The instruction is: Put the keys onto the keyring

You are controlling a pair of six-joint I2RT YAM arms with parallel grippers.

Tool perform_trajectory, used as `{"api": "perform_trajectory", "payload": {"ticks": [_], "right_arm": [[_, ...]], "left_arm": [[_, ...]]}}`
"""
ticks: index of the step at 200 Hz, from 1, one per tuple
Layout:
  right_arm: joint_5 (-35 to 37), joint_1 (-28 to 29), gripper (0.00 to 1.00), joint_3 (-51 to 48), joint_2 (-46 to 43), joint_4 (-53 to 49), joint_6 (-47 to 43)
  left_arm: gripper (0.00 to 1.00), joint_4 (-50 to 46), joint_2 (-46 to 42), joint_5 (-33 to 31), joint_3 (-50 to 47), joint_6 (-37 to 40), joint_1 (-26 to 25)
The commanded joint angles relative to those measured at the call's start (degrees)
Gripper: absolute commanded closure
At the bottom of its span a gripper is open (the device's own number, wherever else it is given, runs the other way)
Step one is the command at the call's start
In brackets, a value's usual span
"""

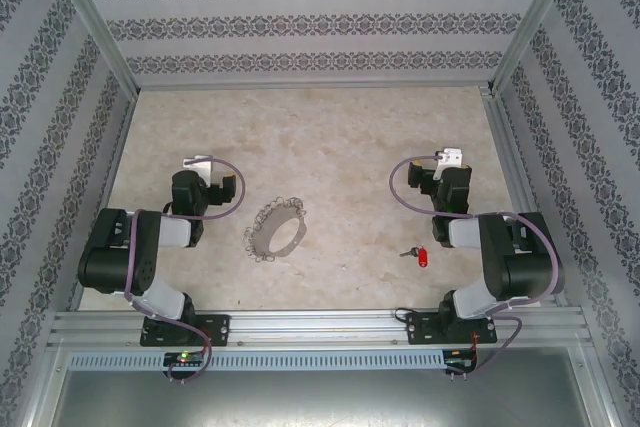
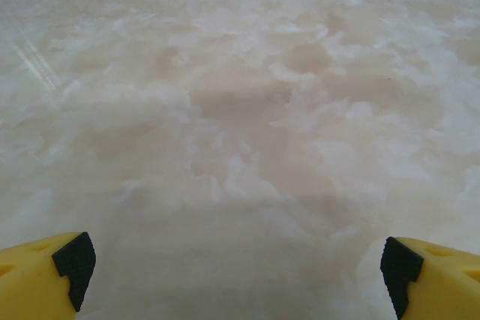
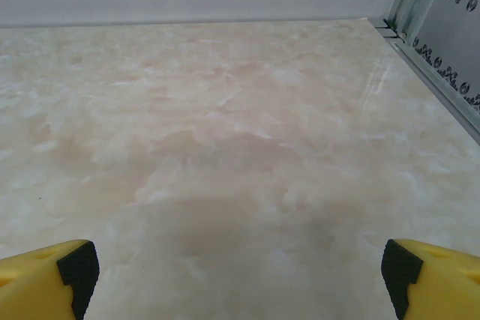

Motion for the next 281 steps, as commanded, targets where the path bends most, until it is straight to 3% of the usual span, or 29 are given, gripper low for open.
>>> {"api": "perform_trajectory", "payload": {"ticks": [1, 234, 247, 281], "right_arm": [[-0.83, 0.39, 0.02, 0.1, -0.55, 1.55, -0.62], [-2.25, -0.32, 0.02, 0.02, -0.78, 1.63, 0.06], [0.11, -0.24, 0.02, 0.08, -3.13, 0.8, 0.61], [3.67, -0.18, 0.02, 3.84, -14.75, -16.43, 2.83]], "left_arm": [[0.0, 1.42, -0.51, 0.48, 1.09, -1.02, 0.52], [0.0, 1.45, -0.73, 0.97, 0.97, -1.02, 0.69], [0.0, -2.6, -2.66, 1.2, 2.3, -0.92, 0.61], [0.0, -21.4, -6.86, 0.35, 10.92, -1.24, 0.56]]}}
